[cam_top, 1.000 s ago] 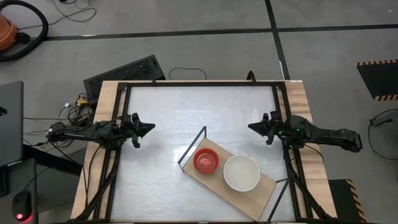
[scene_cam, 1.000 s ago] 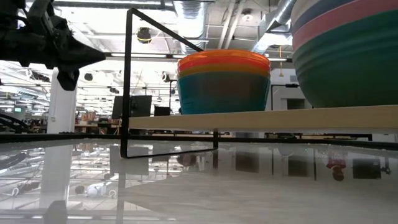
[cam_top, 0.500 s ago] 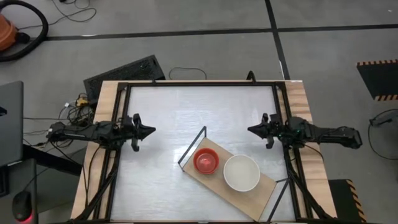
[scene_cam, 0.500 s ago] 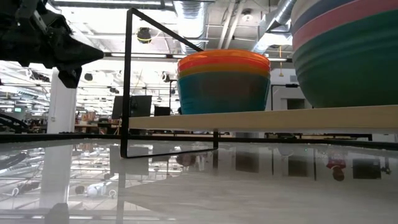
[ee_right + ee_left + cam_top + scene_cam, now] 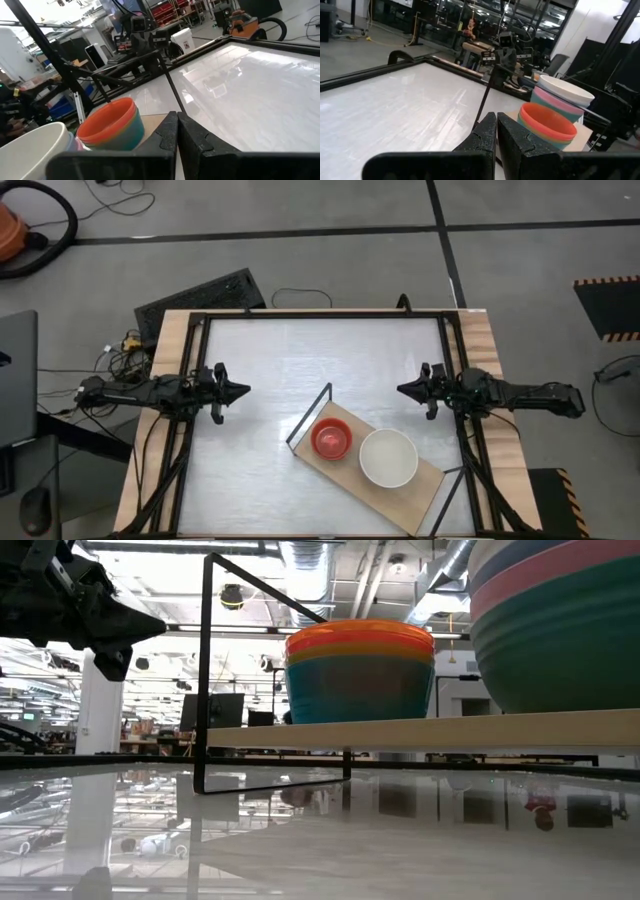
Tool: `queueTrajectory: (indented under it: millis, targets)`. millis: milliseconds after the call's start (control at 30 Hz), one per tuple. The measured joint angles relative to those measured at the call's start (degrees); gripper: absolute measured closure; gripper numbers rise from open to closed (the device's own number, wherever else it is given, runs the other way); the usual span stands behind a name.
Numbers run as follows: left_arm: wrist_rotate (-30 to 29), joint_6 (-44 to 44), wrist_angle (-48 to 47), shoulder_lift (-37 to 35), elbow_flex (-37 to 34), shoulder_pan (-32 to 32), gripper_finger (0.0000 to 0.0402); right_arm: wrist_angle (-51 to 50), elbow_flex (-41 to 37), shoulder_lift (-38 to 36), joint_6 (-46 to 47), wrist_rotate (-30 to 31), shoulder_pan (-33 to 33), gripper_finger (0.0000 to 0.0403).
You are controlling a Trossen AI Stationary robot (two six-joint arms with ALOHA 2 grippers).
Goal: Place and stack bowls onto a shelf
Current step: Return to Home Position
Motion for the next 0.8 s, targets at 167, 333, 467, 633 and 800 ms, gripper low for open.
queueTrajectory:
  millis: [167, 333, 467, 633, 800]
  targets:
    - [-0.24, 0.12, 0.00, 0.00, -0.02, 0.02, 0.0401, 0.04, -0.02, 0.00, 0.01, 0.00, 0.00, 0.0371]
    - [-0.24, 2.16, 0.00, 0.00, -0.02, 0.00, 0.0401, 0.27, -0.02, 0.00, 0.02, 0.00, 0.00, 0.0371]
    - [-0.24, 1.66, 0.00, 0.00, -0.02, 0.00, 0.0401, 0.42, -0.04, 0.00, 0.03, 0.00, 0.00, 0.0371]
    - [-0.24, 1.64, 0.00, 0.00, -0.04, 0.02, 0.0401, 0.48, -0.04, 0.00, 0.04, -0.02, 0.00, 0.0371]
    - [-0.24, 1.63, 0.02, 0.00, -0.04, 0.01, 0.0401, 0.52, -0.07, 0.00, 0.04, -0.06, 0.00, 0.0371]
